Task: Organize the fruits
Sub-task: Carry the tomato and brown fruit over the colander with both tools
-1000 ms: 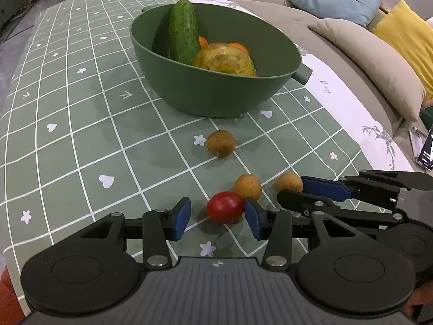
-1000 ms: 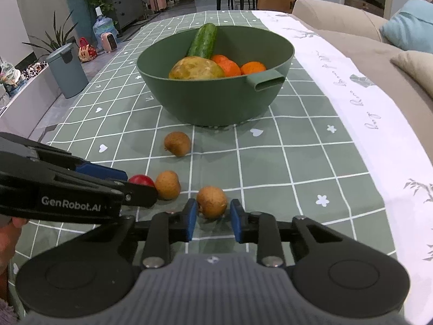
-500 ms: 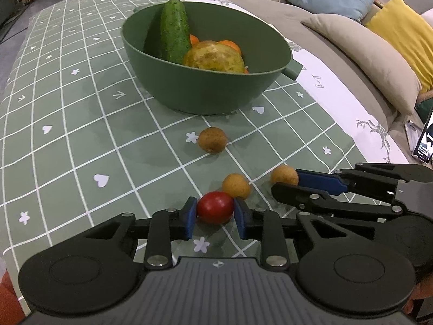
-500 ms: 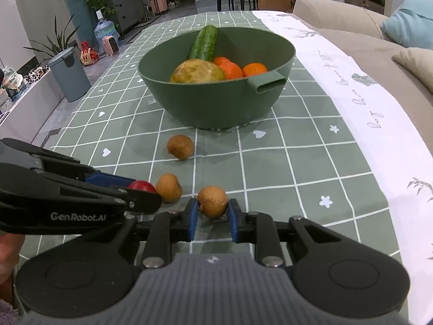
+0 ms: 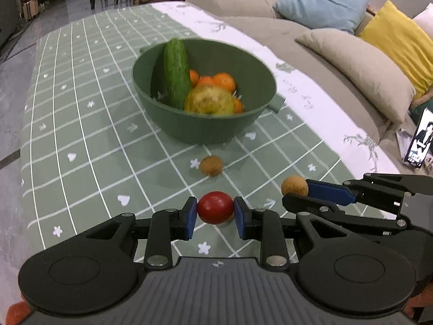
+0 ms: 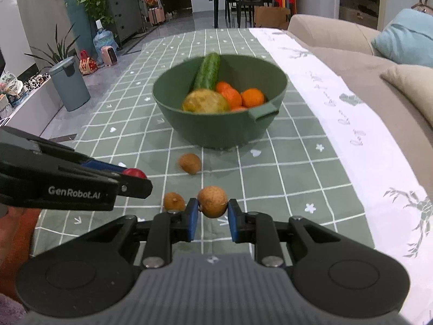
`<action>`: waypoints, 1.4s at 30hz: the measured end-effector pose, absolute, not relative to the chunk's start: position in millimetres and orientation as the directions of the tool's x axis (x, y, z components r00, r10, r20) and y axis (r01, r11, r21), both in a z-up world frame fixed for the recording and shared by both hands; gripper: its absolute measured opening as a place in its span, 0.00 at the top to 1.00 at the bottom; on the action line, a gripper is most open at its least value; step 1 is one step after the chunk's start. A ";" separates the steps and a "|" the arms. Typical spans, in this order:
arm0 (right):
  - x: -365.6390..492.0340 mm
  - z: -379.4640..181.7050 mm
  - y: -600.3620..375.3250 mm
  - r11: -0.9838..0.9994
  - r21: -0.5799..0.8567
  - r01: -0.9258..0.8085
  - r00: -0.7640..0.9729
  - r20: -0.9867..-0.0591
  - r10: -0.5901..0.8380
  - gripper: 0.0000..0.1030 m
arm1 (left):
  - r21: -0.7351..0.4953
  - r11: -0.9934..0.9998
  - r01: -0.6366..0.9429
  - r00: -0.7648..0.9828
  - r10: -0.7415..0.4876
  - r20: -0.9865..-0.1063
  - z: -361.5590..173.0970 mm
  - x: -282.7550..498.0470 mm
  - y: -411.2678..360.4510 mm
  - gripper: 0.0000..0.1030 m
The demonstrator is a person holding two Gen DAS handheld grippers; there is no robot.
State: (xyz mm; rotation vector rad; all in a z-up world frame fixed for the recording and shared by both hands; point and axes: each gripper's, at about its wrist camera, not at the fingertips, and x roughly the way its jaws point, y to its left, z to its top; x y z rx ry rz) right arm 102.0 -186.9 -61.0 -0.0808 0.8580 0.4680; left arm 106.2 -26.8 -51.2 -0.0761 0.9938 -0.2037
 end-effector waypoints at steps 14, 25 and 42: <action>135.2 -11.3 -184.6 0.876 0.066 -0.478 0.606 -0.696 0.384 0.81 | -0.257 0.954 0.156 0.559 -0.300 -0.773 0.4 163.8 -9.8 0.68; 203.0 -11.0 -171.7 0.820 -0.029 -0.572 0.552 -0.753 0.358 0.81 | -0.250 0.947 0.199 0.490 -0.317 -0.812 -9.6 229.8 -24.4 0.68; 298.0 -58.8 -153.3 0.730 -0.066 -0.680 0.415 -0.855 0.310 0.81 | -0.241 0.958 0.156 0.404 -0.285 -0.869 -48.7 310.5 -33.1 0.68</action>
